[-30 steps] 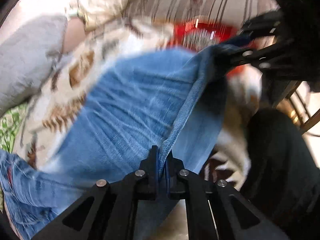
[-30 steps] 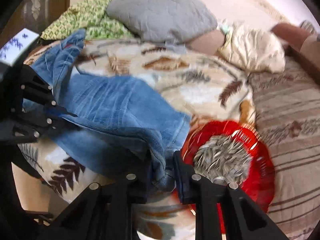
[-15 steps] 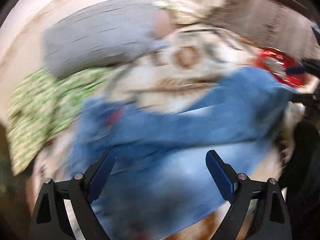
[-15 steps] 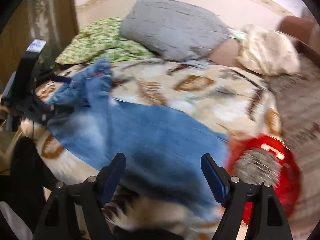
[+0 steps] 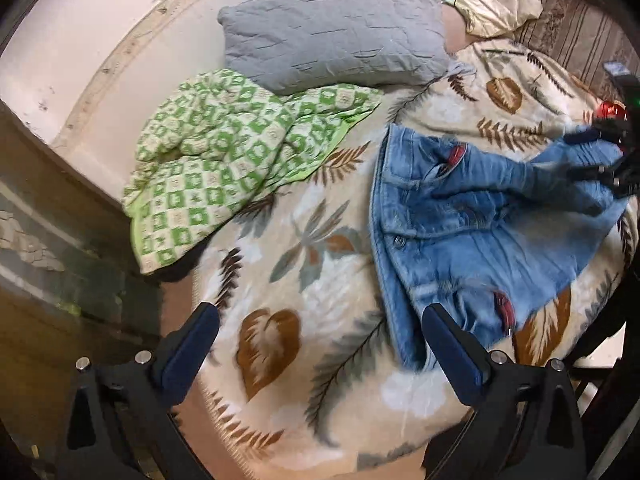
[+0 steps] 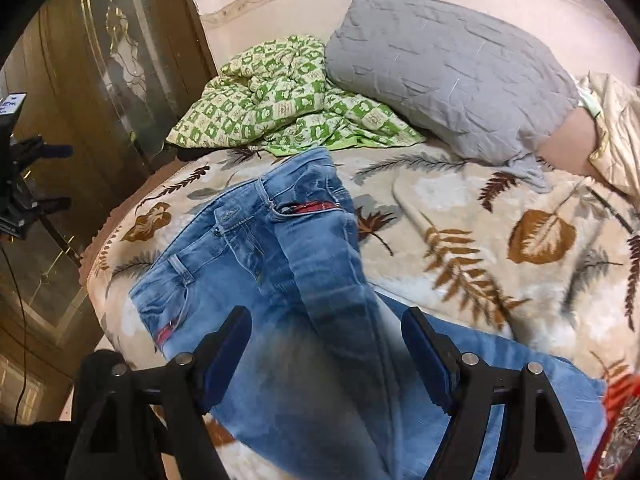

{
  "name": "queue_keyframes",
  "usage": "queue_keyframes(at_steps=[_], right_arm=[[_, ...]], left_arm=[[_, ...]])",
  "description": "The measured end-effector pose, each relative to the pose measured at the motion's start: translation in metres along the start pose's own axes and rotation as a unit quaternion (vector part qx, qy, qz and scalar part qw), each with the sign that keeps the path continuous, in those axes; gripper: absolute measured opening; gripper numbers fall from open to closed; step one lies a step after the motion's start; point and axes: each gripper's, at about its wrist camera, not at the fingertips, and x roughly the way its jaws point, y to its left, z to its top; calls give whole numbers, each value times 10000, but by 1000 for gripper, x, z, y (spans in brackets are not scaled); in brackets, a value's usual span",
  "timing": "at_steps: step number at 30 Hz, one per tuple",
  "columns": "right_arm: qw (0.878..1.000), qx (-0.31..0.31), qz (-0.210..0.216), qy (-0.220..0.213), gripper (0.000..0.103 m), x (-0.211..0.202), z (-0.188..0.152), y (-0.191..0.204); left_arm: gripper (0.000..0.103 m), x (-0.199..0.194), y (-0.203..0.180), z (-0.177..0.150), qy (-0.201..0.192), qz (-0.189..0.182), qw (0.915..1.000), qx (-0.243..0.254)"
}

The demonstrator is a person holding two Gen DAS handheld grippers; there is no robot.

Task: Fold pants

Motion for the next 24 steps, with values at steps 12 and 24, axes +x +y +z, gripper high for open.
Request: queue_keyframes(at_steps=[12, 24], right_arm=[[9948, 919, 86, 426, 80, 79, 8, -30], [9992, 359, 116, 159, 10, 92, 14, -14]], left_arm=[[101, 168, -54, 114, -762, -1174, 9893, -415], [4, 177, -66, 115, -627, -1879, 9797, -319]])
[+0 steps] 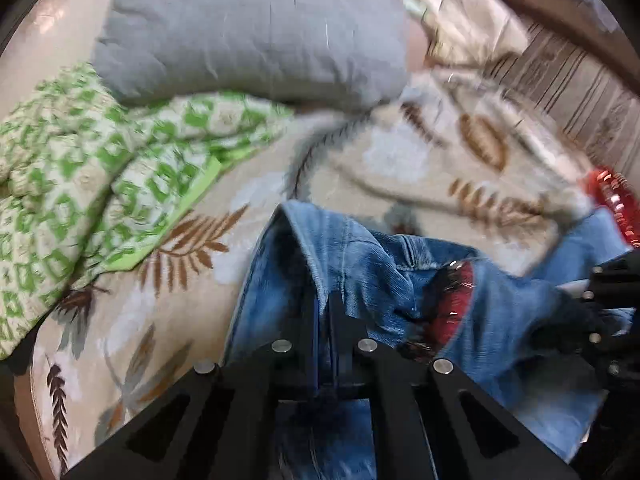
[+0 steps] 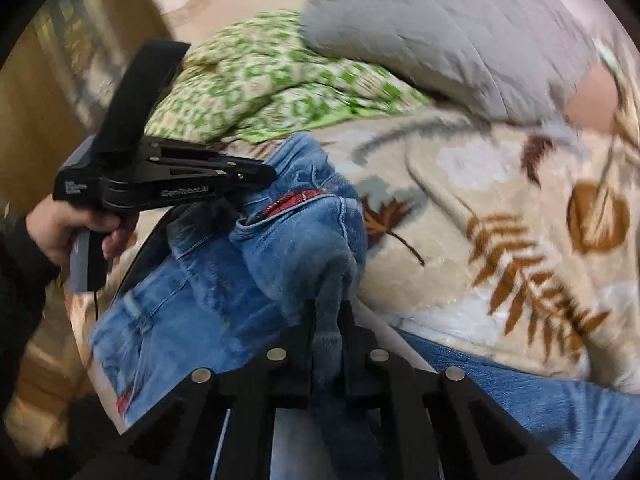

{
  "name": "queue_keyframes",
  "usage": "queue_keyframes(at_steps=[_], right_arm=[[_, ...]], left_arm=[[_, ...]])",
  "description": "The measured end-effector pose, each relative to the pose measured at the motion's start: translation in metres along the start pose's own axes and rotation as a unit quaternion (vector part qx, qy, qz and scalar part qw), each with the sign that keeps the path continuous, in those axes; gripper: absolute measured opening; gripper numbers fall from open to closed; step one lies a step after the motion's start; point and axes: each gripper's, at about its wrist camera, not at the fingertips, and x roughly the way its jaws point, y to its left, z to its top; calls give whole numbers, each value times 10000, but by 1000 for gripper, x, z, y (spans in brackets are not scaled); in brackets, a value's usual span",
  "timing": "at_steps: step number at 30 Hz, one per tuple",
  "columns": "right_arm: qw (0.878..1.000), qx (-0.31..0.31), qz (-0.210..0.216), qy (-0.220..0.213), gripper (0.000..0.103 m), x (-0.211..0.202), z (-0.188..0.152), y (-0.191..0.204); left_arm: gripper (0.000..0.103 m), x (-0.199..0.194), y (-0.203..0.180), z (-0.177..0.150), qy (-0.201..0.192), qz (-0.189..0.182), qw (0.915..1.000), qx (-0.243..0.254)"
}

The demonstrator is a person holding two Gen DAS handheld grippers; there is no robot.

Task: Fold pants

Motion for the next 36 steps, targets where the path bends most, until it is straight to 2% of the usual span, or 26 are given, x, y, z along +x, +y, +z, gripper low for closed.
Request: queue_keyframes(at_steps=[4, 8, 11, 13, 16, 18, 19, 20, 21, 22, 23, 25, 28, 32, 34, 35, 36], right_arm=[[9965, -828, 22, -116, 10, -29, -18, 29], [9886, -1494, 166, -70, 10, -50, -55, 53], [9828, -1829, 241, 10, 10, -56, -77, 72], [9807, -1935, 255, 116, 10, -53, -88, 79], [9788, -2032, 99, 232, 11, -39, -105, 83], [9790, -2015, 68, 304, 16, -34, -112, 85], [9792, -2005, -5, 298, 19, -35, -114, 85], [9785, -2037, -80, 304, 29, -39, -115, 87], [9781, -2058, -94, 314, 52, -42, -115, 88], [9778, -2073, -73, 299, 68, -48, -116, 89], [9794, -2014, 35, 159, 84, -59, -117, 89], [9808, -1927, 195, -207, 85, -79, -119, 92], [9774, -2056, 207, -451, 85, -89, -114, 100], [9735, -2236, 159, -448, 85, -64, -95, 120], [9724, -2296, 207, -355, 85, -48, -88, 130], [9698, -2409, 185, -319, 81, -37, -87, 139], [9690, -2452, 111, -280, 56, -31, -87, 143]], left_arm=[[4, -67, -1, -29, -391, -118, 9991, -82], [4, -117, -15, -75, -381, -27, 9993, 11], [4, -131, -25, -114, -275, -10, 9996, -69], [4, -128, -30, -147, -60, 18, 9997, -225], [4, -114, -33, -178, 138, 47, 9987, -492], [7, -111, -34, -191, 116, -7, 9983, -577], [14, -114, -34, -194, 88, 15, 9979, -647], [25, -120, -31, -195, 76, 76, 9969, -784], [62, -126, -27, -195, 55, 146, 9954, -942], [85, -134, -25, -197, -67, 199, 9942, -1057], [86, -145, -22, -197, -300, 200, 9928, -1143], [86, -160, -15, -192, -515, 147, 9906, -1258], [86, -165, -5, -183, -581, -9, 9880, -1430], [86, -134, 7, -175, -228, -555, 9788, -1961], [85, -115, 8, -175, -17, -663, 9758, -2086], [76, -106, 8, -177, 131, -601, 9765, -2065], [18, -101, 6, -181, 277, -628, 9776, -1988]])
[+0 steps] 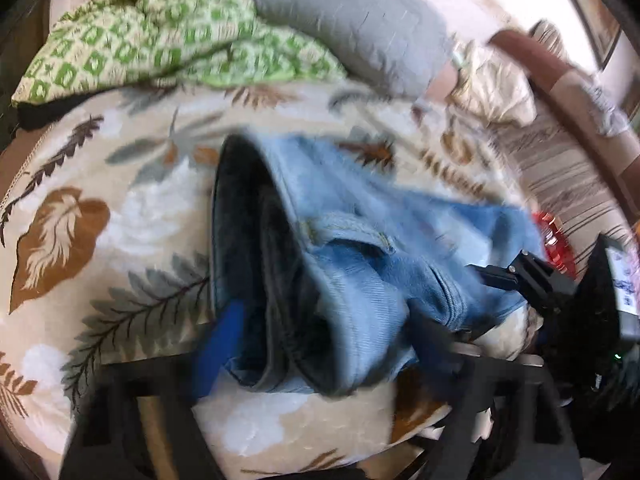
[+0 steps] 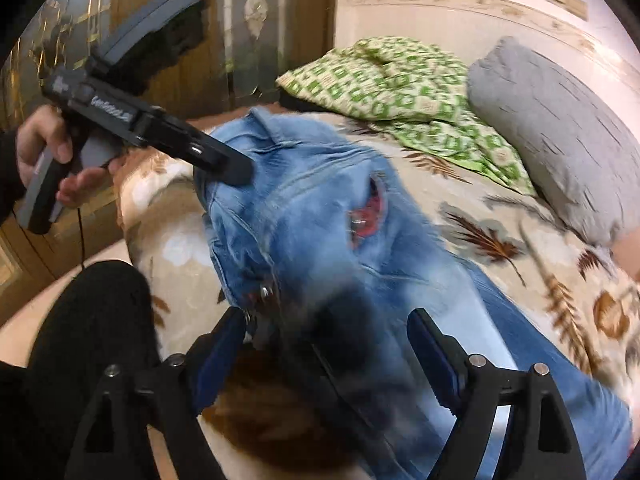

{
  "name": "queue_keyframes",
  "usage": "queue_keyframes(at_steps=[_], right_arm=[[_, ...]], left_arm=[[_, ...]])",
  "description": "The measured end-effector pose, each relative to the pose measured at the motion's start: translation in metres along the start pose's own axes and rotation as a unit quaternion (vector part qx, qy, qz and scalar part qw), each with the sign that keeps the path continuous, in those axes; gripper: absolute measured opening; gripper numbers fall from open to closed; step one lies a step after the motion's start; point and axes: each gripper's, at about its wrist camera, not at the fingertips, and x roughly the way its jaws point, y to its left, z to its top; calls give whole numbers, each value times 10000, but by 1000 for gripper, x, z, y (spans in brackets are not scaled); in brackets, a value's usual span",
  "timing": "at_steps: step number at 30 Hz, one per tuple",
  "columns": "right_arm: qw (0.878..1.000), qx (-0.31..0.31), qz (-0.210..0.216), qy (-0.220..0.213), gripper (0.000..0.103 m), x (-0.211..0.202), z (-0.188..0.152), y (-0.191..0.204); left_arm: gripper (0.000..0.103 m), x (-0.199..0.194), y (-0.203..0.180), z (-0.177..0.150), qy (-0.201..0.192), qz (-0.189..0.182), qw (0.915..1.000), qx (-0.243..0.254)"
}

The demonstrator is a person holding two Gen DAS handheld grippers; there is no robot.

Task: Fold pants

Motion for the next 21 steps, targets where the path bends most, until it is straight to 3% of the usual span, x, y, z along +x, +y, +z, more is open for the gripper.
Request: queue_keyframes(at_steps=[1, 2, 5, 8, 9, 10, 11, 12, 13, 16, 21], right_arm=[[9999, -34, 4, 104, 41, 7, 1, 4], [9996, -107, 60, 245, 33, 15, 2, 11], [9963, -660, -307, 453, 31, 25, -6, 35], [9973, -540, -280, 415, 32, 22, -7, 31], [9975, -504, -238, 422, 33, 21, -6, 28], [9977, -511, -235, 390, 37, 17, -5, 26], [9976, -534, -257, 368, 49, 15, -4, 25], [9974, -565, -276, 347, 72, 9, -4, 24], [9976, -583, -272, 270, 79, 2, -5, 22], [9957, -790, -454, -157, 84, -25, -14, 33], [9748, -1903, -1163, 82, 85, -14, -34, 58]], left_arm=[[10, 9, 3, -5, 283, 68, 9996, -10], [10, 16, 7, -11, 480, 192, 9986, -55], [10, 22, 12, -25, 491, 187, 9986, 34], [11, 15, 7, -26, 378, 242, 9990, 87], [15, 12, 4, -26, 308, 286, 9990, 170], [27, 6, 0, -26, 216, 295, 9991, 216], [39, 0, 0, -26, 176, 346, 9991, 191], [71, -8, 1, -25, 107, 423, 9990, 135], [90, -18, 3, -25, -49, 476, 9988, 73], [91, -35, 17, -28, -284, 431, 9984, -248], [91, -9, 39, -40, 116, -60, 9942, -1070]])
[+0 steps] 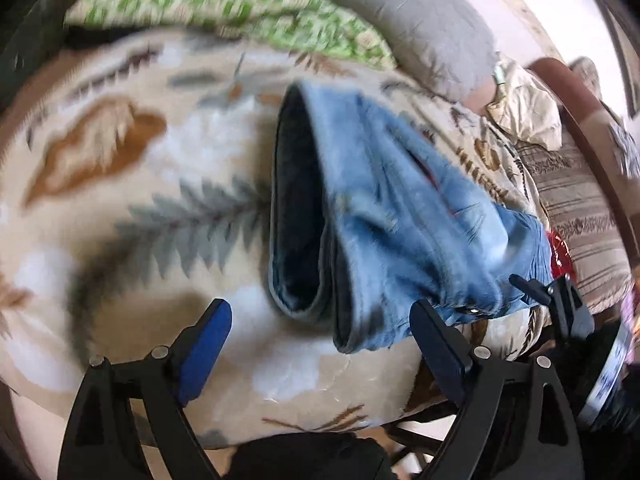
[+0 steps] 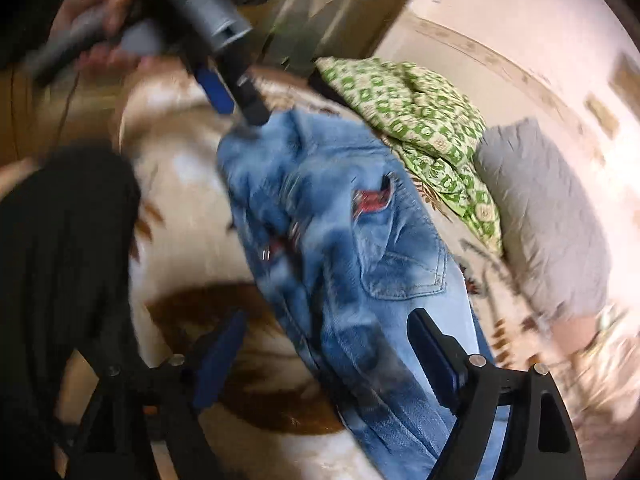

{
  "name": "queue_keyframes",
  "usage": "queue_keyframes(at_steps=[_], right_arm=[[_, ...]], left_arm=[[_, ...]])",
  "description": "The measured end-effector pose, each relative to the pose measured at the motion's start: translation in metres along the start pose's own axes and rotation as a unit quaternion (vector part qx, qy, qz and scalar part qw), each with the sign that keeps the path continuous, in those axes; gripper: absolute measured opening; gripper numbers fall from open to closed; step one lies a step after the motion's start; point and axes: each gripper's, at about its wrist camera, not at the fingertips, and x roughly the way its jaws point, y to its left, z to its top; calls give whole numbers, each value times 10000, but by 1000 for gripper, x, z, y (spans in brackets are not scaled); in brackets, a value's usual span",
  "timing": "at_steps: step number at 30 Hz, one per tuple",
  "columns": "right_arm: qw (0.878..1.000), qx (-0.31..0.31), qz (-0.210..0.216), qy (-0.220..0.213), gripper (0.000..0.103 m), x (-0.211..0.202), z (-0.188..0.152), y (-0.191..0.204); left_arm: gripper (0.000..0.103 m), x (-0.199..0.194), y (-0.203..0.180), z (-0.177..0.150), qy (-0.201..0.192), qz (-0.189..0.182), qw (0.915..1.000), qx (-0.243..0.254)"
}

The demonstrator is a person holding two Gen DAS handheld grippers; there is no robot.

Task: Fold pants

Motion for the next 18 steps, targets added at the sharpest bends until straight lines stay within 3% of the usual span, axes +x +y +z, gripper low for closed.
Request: queue_keyframes(at_steps=[3, 7, 8, 9, 10, 11, 12, 18], right_arm=[[9997, -157, -146, 64, 85, 16, 3, 10], [9979, -149, -633, 63, 85, 34, 12, 13], [9976, -68, -681, 51, 84, 38, 15, 11], [9978, 5, -661, 55, 77, 41, 17, 9], [9980, 109, -623, 50, 67, 45, 19, 6], [9981, 198, -579, 111, 49, 49, 21, 5], [9981, 269, -532, 150, 42, 54, 24, 2], [9968, 659, -455, 42, 33, 48, 34, -6]], left_arm=[[91, 24, -1, -1, 108, -240, 9994, -226], [90, 34, -9, 6, -101, -276, 9990, -323], [85, 34, -9, 7, -162, -391, 9983, -394], [55, 34, -8, 8, -189, -520, 9975, -440], [42, 36, -4, 10, -156, -690, 9959, -564], [40, 37, 1, 10, -135, -804, 9943, -685], [38, 38, 2, 11, -129, -852, 9938, -707], [22, -6, -3, 36, -716, -976, 9921, -336]])
